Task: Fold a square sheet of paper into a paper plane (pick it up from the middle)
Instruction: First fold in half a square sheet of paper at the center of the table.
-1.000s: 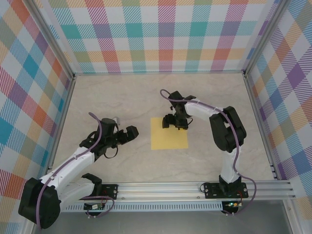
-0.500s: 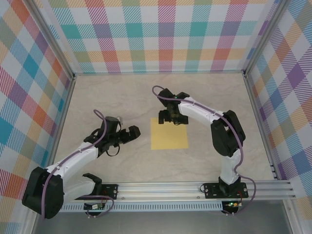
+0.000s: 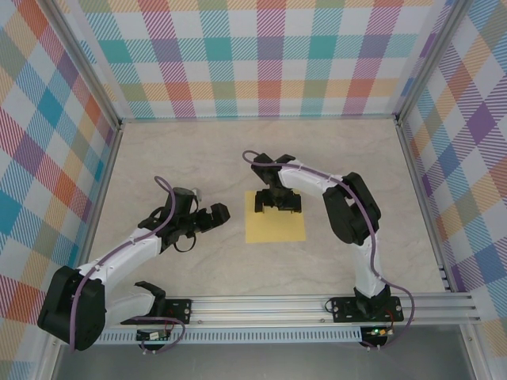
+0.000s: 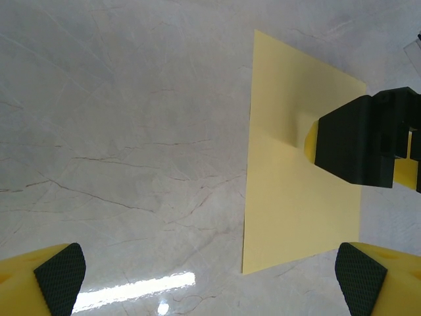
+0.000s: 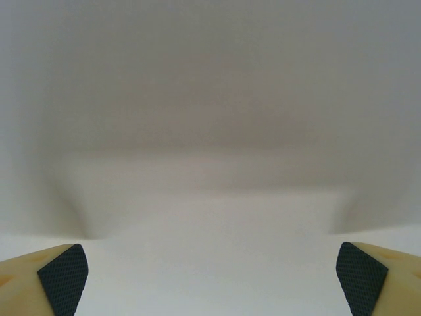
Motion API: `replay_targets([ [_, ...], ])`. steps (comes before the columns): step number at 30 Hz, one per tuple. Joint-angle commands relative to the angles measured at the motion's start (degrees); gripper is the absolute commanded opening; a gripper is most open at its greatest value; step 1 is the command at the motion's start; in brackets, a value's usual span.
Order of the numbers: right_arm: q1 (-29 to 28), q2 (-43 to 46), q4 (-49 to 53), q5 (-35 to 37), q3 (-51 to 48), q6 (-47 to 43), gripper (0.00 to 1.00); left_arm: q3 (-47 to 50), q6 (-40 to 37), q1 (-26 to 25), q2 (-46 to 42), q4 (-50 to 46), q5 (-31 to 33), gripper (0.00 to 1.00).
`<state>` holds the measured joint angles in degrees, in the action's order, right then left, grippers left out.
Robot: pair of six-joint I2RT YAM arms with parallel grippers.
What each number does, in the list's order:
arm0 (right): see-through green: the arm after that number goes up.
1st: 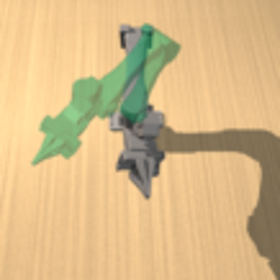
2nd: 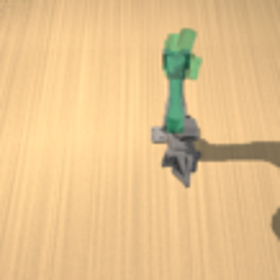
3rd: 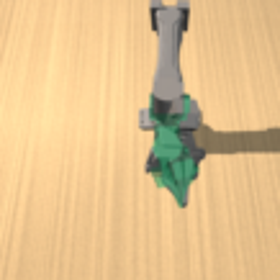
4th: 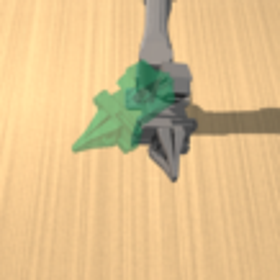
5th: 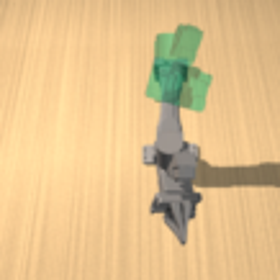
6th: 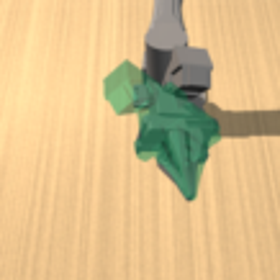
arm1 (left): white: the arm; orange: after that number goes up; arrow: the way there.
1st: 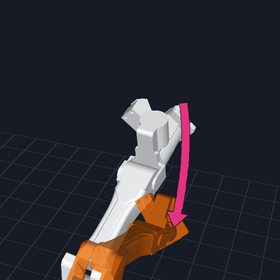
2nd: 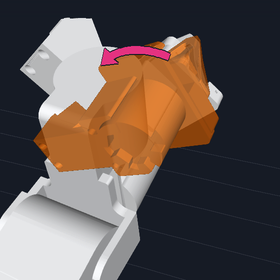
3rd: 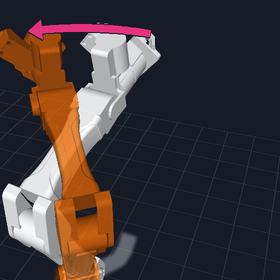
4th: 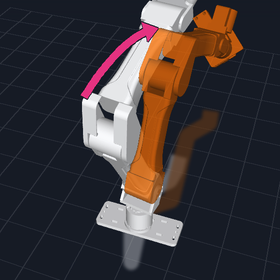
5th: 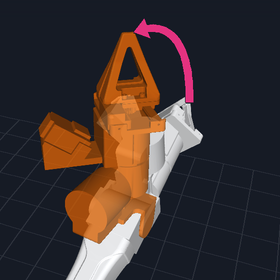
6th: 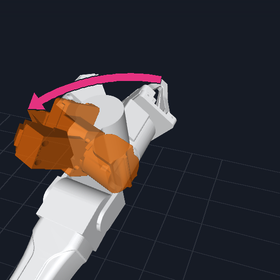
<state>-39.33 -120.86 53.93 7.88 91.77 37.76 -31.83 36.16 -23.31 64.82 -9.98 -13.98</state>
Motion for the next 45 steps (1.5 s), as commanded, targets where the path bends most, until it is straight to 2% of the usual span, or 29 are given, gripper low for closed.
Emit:
replay_targets([
  [1,-0.6,-0.8,2.6,0.1,2.0,0.6,1.0,-1.5,-0.8,0.5,0.0,0.6,-0.7,1.0],
  [5,-0.9,-0.2,3.1,0.2,2.9,0.5,1.0,-1.7,-0.6,0.5,0.4,0.8,-0.8,1.0],
  [16,-1.7,-5.7,4.6,-0.1,4.8,1.7,1.0,-0.6,-0.2,0.5,0.2,1.4,-0.8,1.0],
  [25,-2.2,-7.4,2.1,-1.5,-1.1,2.8,1.0,-1.1,-0.4,0.6,-0.1,0.2,-0.6,1.0],
  [36,-2.2,-6.7,-2.2,-4.8,-3.7,0.6,0.94,-1.4,-0.3,0.6,-0.3,-0.6,-0.2,1.0],
  [45,-2.2,-5.8,0.8,-2.9,-0.4,-1.0,0.88,-1.3,-0.1,0.5,-1.2,-1.4,-0.1,1.0],
])
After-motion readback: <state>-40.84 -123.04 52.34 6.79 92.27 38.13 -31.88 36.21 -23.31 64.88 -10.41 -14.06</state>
